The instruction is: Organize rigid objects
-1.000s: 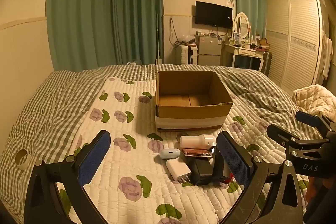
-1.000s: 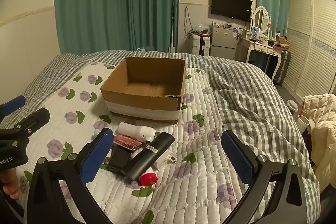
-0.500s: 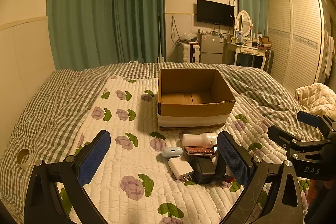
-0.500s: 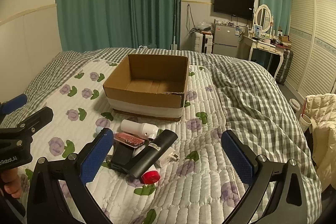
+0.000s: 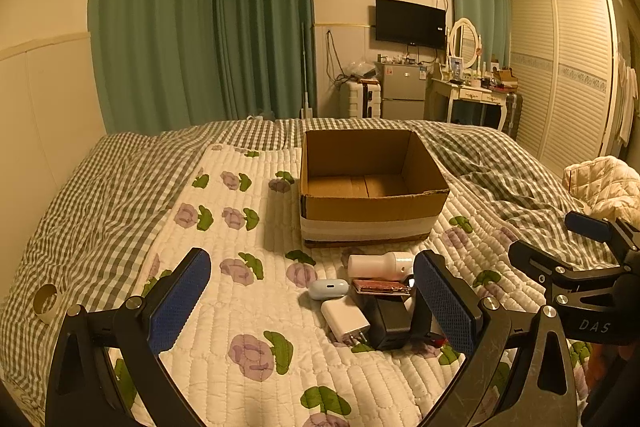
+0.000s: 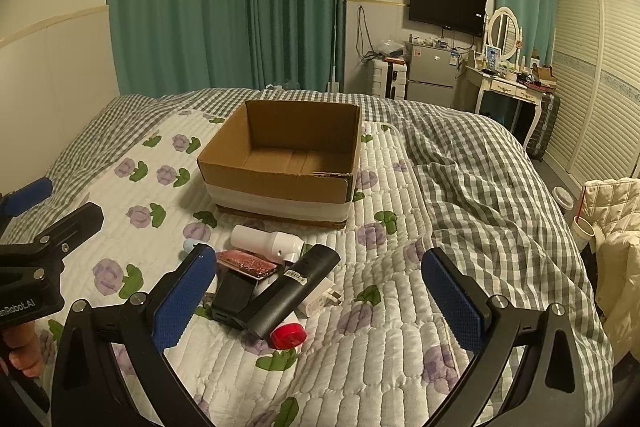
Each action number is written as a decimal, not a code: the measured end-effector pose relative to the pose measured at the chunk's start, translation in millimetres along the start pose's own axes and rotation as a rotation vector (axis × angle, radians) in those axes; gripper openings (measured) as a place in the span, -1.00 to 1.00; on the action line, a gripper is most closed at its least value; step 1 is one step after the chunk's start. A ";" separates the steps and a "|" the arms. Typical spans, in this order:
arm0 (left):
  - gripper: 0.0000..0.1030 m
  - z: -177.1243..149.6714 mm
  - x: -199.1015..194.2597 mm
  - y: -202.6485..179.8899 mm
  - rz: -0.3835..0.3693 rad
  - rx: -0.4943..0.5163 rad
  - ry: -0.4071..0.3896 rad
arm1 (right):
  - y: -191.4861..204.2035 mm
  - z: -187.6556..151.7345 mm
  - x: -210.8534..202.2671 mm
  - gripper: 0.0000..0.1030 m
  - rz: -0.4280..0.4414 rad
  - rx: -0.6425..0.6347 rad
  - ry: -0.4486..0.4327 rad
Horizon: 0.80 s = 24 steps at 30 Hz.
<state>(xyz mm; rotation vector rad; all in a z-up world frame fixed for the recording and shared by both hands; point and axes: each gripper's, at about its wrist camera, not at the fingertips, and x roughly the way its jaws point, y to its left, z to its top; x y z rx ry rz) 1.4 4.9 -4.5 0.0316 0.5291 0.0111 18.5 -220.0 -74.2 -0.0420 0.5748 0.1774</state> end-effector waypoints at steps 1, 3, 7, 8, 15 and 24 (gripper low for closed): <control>1.00 -0.1 -0.2 -0.4 0.001 0.001 0.001 | 0.3 0.0 0.2 1.00 0.000 0.000 0.001; 1.00 -0.2 0.1 -0.4 0.004 0.001 0.001 | 0.5 -0.3 0.4 1.00 -0.001 -0.001 0.003; 1.00 -0.3 0.8 0.1 0.008 0.002 0.001 | 0.5 -0.3 0.5 1.00 0.000 0.000 0.002; 1.00 -0.4 1.2 0.3 0.009 0.003 0.001 | 0.6 -0.2 0.7 1.00 0.001 0.000 0.003; 1.00 -0.9 2.5 1.5 0.009 0.008 0.000 | 1.8 -1.0 2.0 1.00 0.001 -0.003 0.009; 1.00 -0.7 1.9 0.7 0.025 0.005 0.001 | 1.9 -2.1 2.4 1.00 0.003 -0.005 0.007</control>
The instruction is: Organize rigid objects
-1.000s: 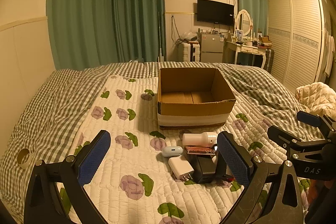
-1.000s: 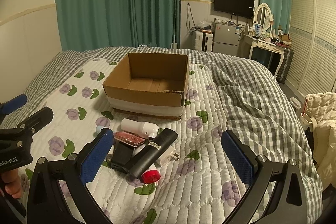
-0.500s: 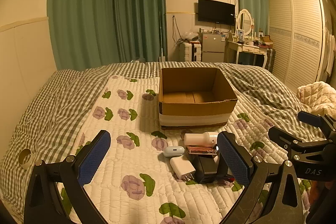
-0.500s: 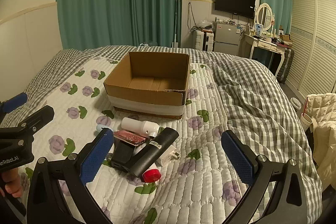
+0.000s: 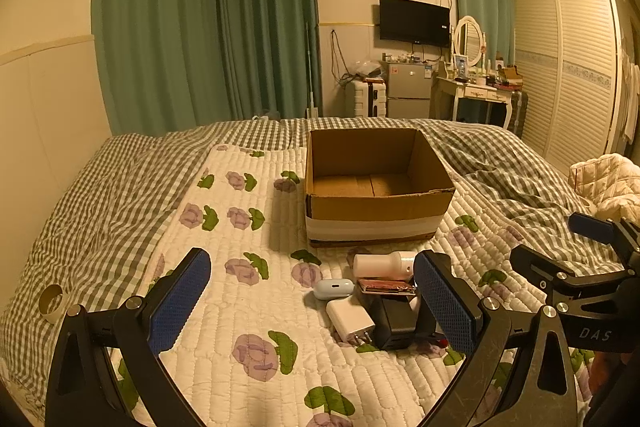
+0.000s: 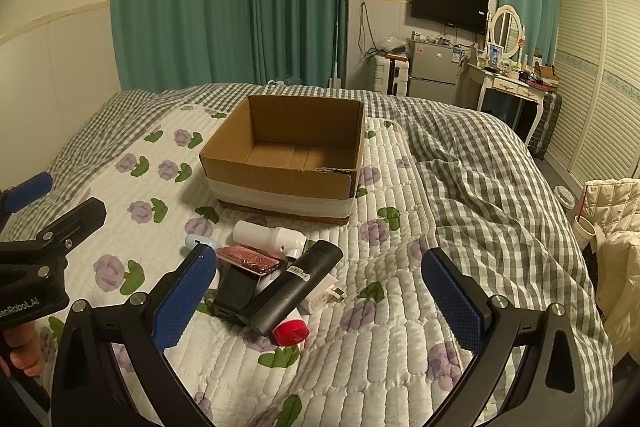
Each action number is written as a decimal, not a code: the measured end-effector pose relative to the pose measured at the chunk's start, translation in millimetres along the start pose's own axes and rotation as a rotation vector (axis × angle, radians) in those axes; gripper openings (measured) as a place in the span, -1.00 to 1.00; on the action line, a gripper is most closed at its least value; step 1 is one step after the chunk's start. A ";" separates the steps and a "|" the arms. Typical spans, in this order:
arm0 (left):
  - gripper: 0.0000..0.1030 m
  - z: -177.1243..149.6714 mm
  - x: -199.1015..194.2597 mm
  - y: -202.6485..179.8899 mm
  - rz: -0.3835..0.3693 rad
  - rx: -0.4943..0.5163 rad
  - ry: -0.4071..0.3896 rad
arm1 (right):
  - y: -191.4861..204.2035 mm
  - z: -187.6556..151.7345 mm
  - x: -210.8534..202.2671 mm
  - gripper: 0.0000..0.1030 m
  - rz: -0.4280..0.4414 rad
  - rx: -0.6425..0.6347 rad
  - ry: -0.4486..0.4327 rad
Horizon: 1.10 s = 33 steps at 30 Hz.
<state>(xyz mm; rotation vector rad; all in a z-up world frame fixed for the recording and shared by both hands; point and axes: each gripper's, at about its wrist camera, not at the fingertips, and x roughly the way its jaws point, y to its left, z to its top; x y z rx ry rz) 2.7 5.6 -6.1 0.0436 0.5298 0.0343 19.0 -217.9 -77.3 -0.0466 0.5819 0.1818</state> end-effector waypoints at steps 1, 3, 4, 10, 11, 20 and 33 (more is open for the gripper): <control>1.00 -0.2 -0.2 -0.4 0.003 0.001 0.000 | -0.1 -0.4 0.2 1.00 0.001 0.000 0.002; 1.00 -0.5 -0.4 0.2 0.011 0.000 0.001 | 1.3 -1.3 0.7 1.00 -0.002 -0.003 0.009; 1.00 -0.7 -0.4 0.8 0.009 -0.003 0.001 | 1.6 -1.8 0.7 1.00 -0.004 -0.005 0.013; 1.00 -0.4 0.1 -0.2 0.008 -0.004 -0.003 | 0.0 -3.8 2.2 1.00 -0.004 -0.003 0.029; 1.00 -0.5 -0.5 -1.2 0.003 -0.008 -0.008 | 0.6 -3.2 3.4 1.00 -0.006 -0.005 0.034; 1.00 0.4 15.0 -3.8 -0.027 -0.018 0.007 | 2.6 -1.1 17.8 1.00 -0.023 -0.020 0.080; 0.95 -40.7 121.9 -8.2 0.062 -0.067 0.357 | -6.0 -4.0 82.6 1.00 -0.034 -0.043 0.214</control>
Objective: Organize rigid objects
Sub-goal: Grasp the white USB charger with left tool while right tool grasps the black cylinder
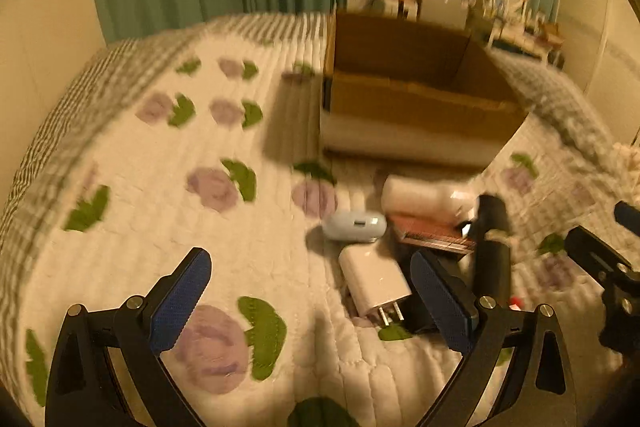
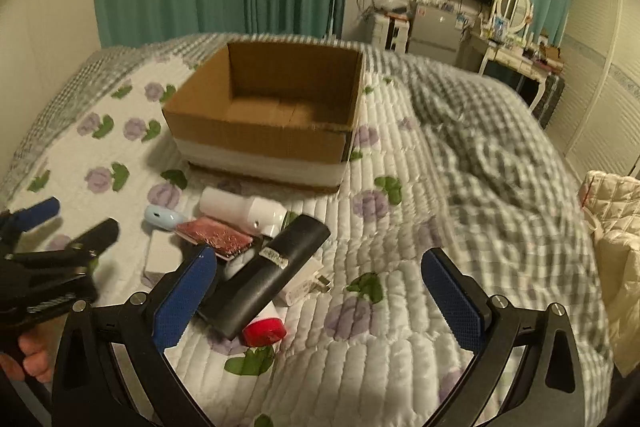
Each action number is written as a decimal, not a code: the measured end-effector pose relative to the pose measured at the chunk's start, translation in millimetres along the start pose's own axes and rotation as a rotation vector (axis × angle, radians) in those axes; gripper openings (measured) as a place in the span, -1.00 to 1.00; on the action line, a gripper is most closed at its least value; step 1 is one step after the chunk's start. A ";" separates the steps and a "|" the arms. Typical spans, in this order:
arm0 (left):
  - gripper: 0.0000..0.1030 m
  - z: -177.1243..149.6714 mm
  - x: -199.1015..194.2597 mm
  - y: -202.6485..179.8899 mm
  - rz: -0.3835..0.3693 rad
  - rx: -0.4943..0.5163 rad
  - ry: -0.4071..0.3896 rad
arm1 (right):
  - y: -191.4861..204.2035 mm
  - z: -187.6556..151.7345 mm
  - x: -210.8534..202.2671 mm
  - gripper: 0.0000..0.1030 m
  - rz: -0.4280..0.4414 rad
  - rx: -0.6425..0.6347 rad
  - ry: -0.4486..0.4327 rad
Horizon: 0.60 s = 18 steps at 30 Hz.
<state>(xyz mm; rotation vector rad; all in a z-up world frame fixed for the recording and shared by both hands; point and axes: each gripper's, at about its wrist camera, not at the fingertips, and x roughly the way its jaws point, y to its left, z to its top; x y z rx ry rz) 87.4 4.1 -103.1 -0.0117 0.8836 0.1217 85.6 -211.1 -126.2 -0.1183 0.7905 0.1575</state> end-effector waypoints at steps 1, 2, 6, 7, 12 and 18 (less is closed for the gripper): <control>0.92 -1.8 7.1 -3.6 0.002 0.011 0.016 | -0.5 -1.9 7.7 1.00 0.006 -0.004 0.018; 0.88 -2.5 13.2 -7.8 0.002 0.021 0.033 | -1.3 -3.4 13.1 1.00 0.009 -0.005 0.032; 0.31 -6.2 41.8 -24.6 -0.002 0.064 0.135 | -8.9 -8.3 29.7 1.00 0.038 0.023 0.089; 0.28 -6.4 45.5 -25.3 -0.018 0.058 0.145 | -11.1 -8.9 31.3 1.00 0.045 0.035 0.094; 0.23 -4.3 63.2 -41.7 -0.025 0.083 0.209 | -15.6 -10.8 43.1 1.00 0.072 0.055 0.138; -0.01 -5.9 65.3 -44.6 -0.061 0.077 0.238 | -11.5 -10.1 55.2 1.00 0.072 0.049 0.181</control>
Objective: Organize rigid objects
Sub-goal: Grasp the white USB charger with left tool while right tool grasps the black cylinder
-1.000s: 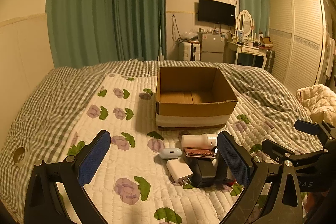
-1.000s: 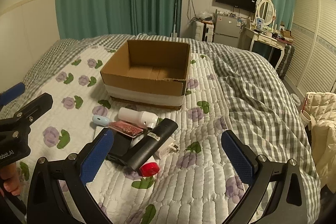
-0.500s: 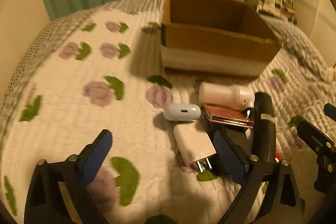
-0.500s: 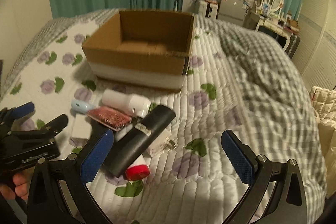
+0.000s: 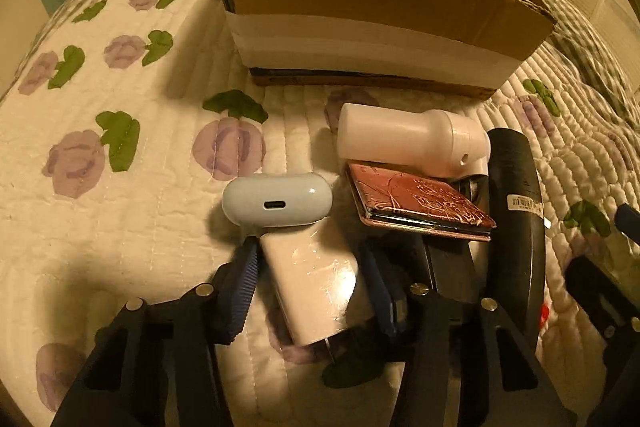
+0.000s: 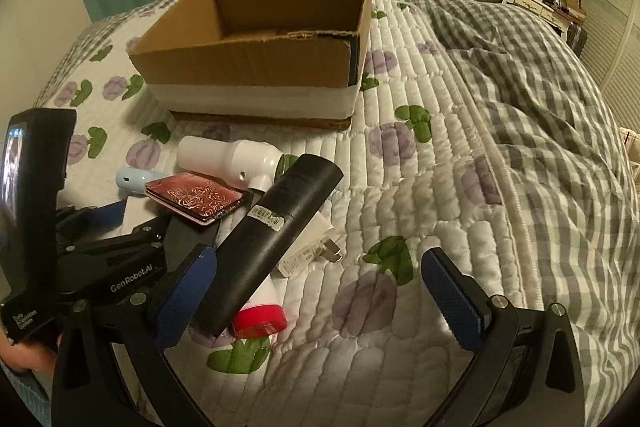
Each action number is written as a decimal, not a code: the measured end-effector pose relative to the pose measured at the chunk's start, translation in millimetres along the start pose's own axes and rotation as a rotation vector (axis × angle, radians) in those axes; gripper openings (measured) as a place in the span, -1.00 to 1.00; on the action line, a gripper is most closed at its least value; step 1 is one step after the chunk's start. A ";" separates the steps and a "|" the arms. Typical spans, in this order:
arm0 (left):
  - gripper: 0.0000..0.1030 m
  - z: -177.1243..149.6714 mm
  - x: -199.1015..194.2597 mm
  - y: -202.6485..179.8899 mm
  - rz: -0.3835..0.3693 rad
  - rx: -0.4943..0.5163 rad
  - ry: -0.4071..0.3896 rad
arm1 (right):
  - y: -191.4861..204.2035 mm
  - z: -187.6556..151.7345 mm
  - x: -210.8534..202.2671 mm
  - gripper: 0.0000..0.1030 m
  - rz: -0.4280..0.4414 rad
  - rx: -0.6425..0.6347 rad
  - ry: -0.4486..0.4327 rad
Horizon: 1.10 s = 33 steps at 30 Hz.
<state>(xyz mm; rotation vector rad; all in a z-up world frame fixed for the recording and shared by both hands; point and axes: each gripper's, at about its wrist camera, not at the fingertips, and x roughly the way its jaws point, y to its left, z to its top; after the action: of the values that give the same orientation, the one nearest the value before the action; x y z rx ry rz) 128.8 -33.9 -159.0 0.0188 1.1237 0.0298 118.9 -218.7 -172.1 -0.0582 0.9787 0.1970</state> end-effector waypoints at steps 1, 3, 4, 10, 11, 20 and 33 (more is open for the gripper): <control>-0.03 0.0 -1.4 -1.3 -0.003 0.004 -0.004 | 1.9 0.7 1.8 0.99 -0.001 -0.006 0.008; -0.07 -3.6 -10.4 -2.1 -0.022 0.009 -0.025 | 7.2 2.2 7.2 0.96 0.002 -0.020 0.030; -0.09 -5.4 -16.7 -1.3 -0.036 0.008 -0.035 | 10.2 3.1 10.1 0.94 -0.004 -0.027 0.040; -0.12 -11.4 -41.7 11.1 -0.096 -0.013 -0.073 | 20.9 11.5 33.4 0.67 0.004 -0.014 0.095; -0.12 -12.8 -42.3 12.3 -0.105 -0.016 -0.077 | 21.3 12.7 37.6 0.61 0.011 -0.002 0.102; -0.17 -3.6 -48.2 22.8 -0.146 -0.019 -0.113 | 23.7 13.5 25.3 -0.39 0.013 0.030 0.021; -0.18 -7.7 -73.7 19.9 -0.131 -0.010 -0.163 | 9.0 6.6 2.4 -0.81 0.111 0.074 0.012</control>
<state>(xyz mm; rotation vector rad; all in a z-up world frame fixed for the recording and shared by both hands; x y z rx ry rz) 89.8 -16.5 -95.3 -0.0601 0.9597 -0.0814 123.9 -208.6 -170.0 0.0627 1.0012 0.2620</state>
